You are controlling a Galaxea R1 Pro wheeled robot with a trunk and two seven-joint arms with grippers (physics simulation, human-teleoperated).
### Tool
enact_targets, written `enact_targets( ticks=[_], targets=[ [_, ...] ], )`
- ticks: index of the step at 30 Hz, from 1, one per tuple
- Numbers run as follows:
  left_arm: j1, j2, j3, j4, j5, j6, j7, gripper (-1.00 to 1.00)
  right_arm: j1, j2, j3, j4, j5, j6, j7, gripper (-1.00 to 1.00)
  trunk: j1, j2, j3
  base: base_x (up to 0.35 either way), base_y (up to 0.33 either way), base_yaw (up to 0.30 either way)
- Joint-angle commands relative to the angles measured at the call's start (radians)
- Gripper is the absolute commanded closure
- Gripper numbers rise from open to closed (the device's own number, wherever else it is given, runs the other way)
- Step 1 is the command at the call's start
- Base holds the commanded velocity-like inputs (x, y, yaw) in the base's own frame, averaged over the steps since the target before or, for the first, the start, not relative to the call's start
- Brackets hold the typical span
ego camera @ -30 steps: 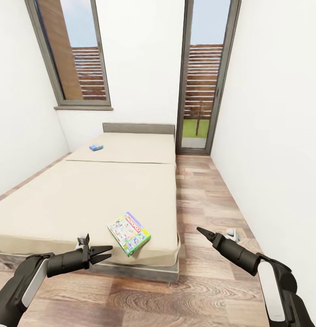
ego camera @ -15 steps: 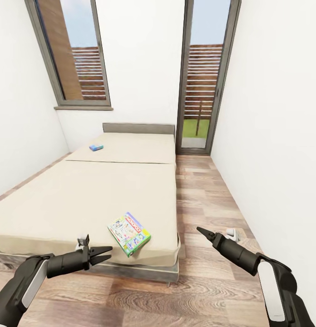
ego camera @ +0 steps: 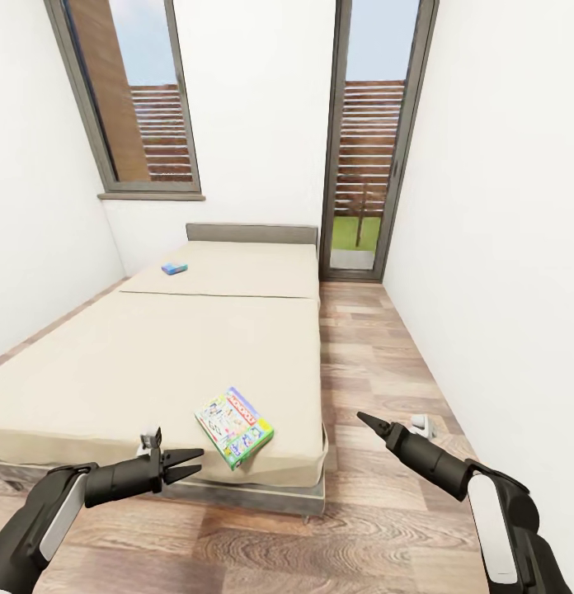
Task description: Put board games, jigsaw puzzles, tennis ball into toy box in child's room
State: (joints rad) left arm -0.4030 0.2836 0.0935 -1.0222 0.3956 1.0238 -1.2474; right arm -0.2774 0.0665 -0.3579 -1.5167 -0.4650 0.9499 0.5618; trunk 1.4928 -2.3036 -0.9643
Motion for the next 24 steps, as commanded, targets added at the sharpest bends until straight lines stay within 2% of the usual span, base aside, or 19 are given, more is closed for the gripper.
enact_targets(
  ticks=[1,7,17,24],
  targets=[
    [0.0,0.0,0.0,0.0,0.002,0.007,-0.002,-1.0,-0.001,0.001,-0.003,0.0,0.003,0.006,0.006,-1.0,0.0,0.0,-0.001,0.012,0.0,0.0],
    [0.0,0.0,0.006,0.0,0.002,0.007,-0.006,-1.0,-0.001,0.001,-0.004,0.0,0.003,0.006,0.007,-1.0,0.0,0.0,-0.001,0.005,0.0,0.0],
    [0.0,0.0,0.053,0.002,0.003,0.007,-0.007,-1.0,0.0,0.001,-0.004,0.0,0.003,0.006,0.007,-1.0,0.0,0.0,-0.001,0.0,0.0,0.0],
    [0.0,0.0,0.065,0.002,0.003,0.007,-0.006,-1.0,0.0,0.001,-0.004,0.0,0.003,0.006,0.007,-1.0,0.0,0.0,-0.001,0.0,0.0,0.0]
  ],
)
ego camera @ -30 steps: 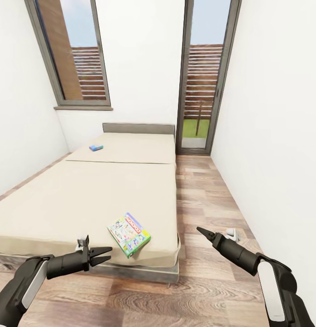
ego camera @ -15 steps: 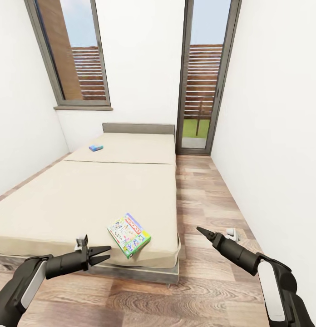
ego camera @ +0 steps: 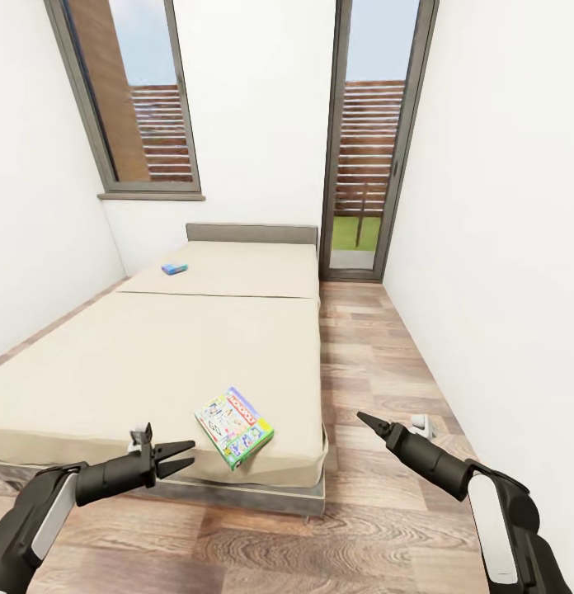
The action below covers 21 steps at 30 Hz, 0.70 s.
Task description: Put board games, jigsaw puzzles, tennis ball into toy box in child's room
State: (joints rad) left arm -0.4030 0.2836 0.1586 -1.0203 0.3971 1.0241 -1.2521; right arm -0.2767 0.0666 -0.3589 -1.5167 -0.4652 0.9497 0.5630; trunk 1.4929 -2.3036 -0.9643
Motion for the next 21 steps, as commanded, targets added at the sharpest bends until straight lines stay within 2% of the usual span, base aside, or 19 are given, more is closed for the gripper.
enact_targets(
  ticks=[1,10,21],
  targets=[
    [0.0,0.0,0.001,0.0,0.002,0.007,-0.001,-1.0,-0.001,0.001,-0.003,0.0,0.003,0.006,0.006,-1.0,0.0,0.0,-0.001,0.0,0.0,0.0],
    [0.0,0.0,0.004,0.001,0.002,0.008,0.0,-1.0,-0.001,0.002,-0.002,0.0,0.003,0.006,0.006,-1.0,0.0,0.0,-0.001,0.0,0.0,0.0],
    [0.0,0.0,0.005,0.002,0.002,0.008,0.001,-1.0,-0.001,0.001,-0.002,0.0,0.003,0.005,0.006,-1.0,0.042,-0.077,-0.035,0.0,0.0,0.0]
  ],
)
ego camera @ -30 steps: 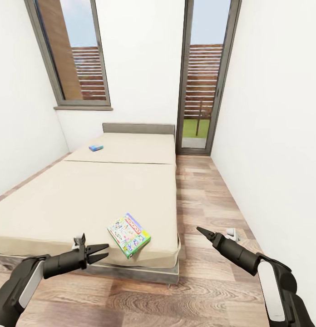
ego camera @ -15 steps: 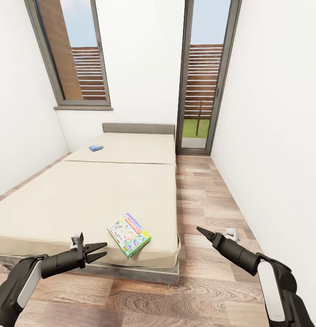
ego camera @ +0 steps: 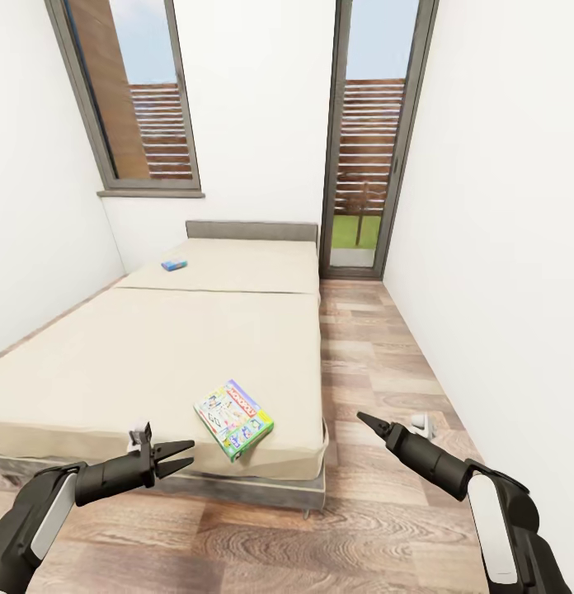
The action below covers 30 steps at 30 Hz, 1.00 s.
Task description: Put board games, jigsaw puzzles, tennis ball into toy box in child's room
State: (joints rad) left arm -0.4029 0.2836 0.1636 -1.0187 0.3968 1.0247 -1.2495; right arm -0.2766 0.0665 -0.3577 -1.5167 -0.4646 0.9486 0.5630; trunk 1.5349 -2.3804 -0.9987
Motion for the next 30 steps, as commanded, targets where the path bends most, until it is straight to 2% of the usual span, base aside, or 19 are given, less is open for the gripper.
enact_targets(
  ticks=[1,16,30],
  targets=[
    [0.0,0.0,0.0,0.0,0.002,0.007,-0.001,-1.0,-0.001,0.001,-0.003,0.0,0.003,0.006,0.006,-1.0,0.004,-0.008,-0.004,0.0,0.0,0.0],
    [0.0,0.0,0.008,0.036,0.002,0.006,0.001,-1.0,-0.001,0.002,-0.003,0.0,0.003,0.006,0.006,-1.0,0.061,-0.113,-0.051,0.0,0.0,0.0],
    [0.0,0.0,0.01,0.04,0.002,0.006,0.001,-1.0,-0.001,0.001,-0.003,0.0,0.003,0.006,0.006,-1.0,0.061,-0.113,-0.051,0.0,0.0,0.0]
  ],
)
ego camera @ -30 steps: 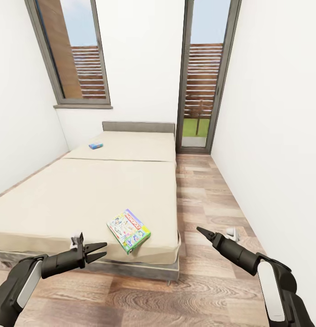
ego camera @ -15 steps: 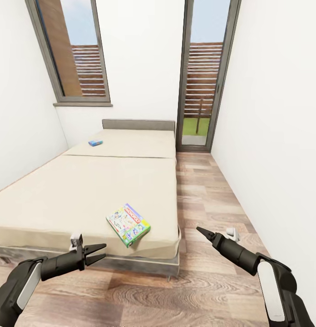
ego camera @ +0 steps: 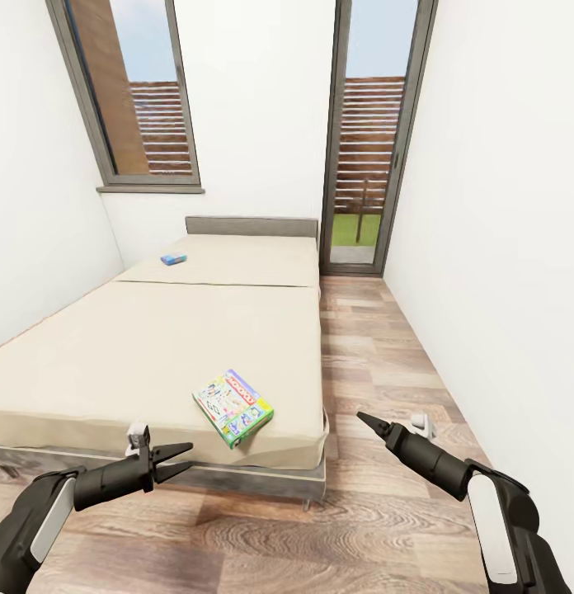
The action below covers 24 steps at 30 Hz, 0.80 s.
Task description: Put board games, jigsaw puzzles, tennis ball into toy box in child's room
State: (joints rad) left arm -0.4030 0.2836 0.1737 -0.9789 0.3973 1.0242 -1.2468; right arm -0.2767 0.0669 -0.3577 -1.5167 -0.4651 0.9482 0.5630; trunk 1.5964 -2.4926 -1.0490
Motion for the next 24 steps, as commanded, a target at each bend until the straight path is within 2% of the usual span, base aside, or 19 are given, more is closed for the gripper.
enact_targets(
  ticks=[1,6,15,24],
  targets=[
    [0.0,0.0,0.0,0.0,0.002,0.007,-0.002,-1.0,-0.001,0.001,-0.003,0.0,0.003,0.006,0.006,-1.0,0.0,0.0,-0.001,0.0,0.0,0.0],
    [0.0,0.0,0.001,0.0,0.001,0.007,-0.001,-1.0,-0.001,0.001,-0.003,0.0,0.003,0.006,0.006,-1.0,0.0,0.0,-0.001,0.0,-0.022,0.0],
    [0.0,0.0,0.001,0.0,0.0,0.007,0.001,-1.0,-0.001,0.001,-0.003,0.0,0.003,0.006,0.006,-1.0,0.0,0.0,-0.001,0.0,-0.159,0.0],
    [0.0,0.0,0.001,0.0,0.0,0.007,0.001,-1.0,-0.001,0.002,-0.003,0.0,0.003,0.006,0.006,-1.0,0.0,0.0,-0.001,0.0,-0.038,0.0]
  ],
)
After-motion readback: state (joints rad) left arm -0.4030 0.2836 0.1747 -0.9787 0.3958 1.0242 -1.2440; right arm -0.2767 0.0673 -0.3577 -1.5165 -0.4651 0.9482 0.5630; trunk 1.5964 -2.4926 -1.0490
